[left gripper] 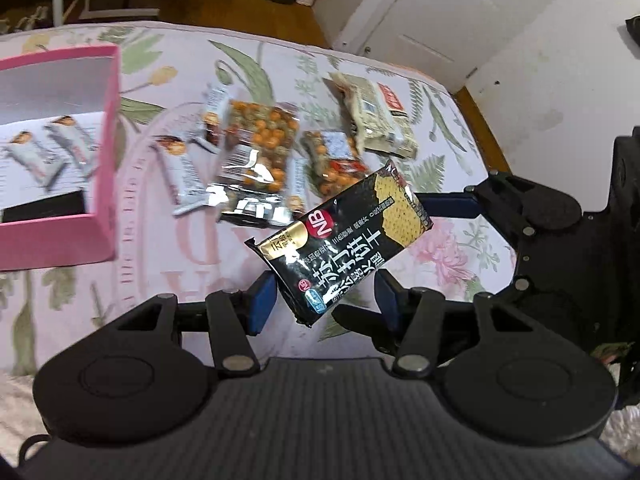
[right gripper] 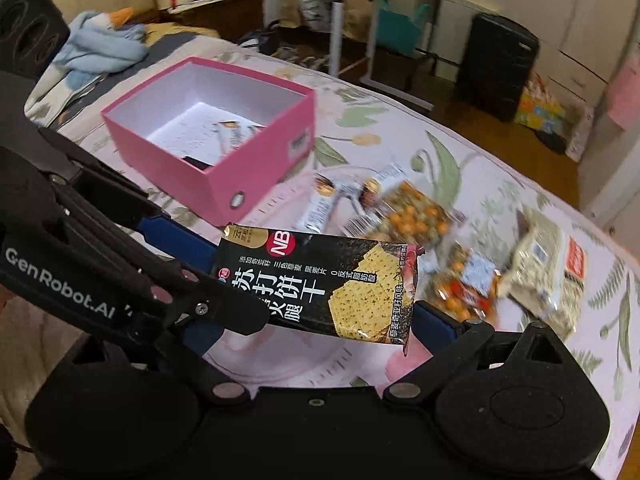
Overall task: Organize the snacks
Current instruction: 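Carry the black cracker pack with the right gripper over the pink box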
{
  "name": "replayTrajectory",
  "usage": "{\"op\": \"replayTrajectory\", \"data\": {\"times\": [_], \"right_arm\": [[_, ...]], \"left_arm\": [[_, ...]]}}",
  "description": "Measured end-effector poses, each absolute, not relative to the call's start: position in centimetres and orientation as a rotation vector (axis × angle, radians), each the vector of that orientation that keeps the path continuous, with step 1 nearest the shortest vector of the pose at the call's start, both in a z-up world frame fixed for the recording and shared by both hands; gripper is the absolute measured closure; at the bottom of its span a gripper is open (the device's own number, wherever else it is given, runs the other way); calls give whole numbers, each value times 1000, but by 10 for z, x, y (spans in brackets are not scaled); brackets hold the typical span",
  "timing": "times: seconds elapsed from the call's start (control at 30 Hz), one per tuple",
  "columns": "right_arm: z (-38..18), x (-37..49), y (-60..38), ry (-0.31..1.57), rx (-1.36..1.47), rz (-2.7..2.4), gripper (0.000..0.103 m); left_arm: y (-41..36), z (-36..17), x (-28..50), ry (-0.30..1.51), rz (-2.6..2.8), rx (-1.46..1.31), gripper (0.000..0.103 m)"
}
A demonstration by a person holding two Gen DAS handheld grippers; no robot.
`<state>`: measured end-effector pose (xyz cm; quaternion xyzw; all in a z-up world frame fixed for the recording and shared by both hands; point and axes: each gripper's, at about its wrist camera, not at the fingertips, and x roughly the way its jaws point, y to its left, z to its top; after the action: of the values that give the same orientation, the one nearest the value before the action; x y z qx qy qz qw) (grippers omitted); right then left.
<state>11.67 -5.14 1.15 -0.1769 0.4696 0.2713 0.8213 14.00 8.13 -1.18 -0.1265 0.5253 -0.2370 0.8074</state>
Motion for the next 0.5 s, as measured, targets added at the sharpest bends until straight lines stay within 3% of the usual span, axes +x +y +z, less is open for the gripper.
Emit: {"op": "replayTrajectory", "data": {"times": [0.27, 0.5], "right_arm": [[23, 135, 2, 933, -421, 680, 2], [24, 171, 36, 945, -367, 837, 10]], "left_arm": [[135, 4, 144, 1067, -420, -292, 50], [193, 2, 159, 1034, -336, -332, 49]]}}
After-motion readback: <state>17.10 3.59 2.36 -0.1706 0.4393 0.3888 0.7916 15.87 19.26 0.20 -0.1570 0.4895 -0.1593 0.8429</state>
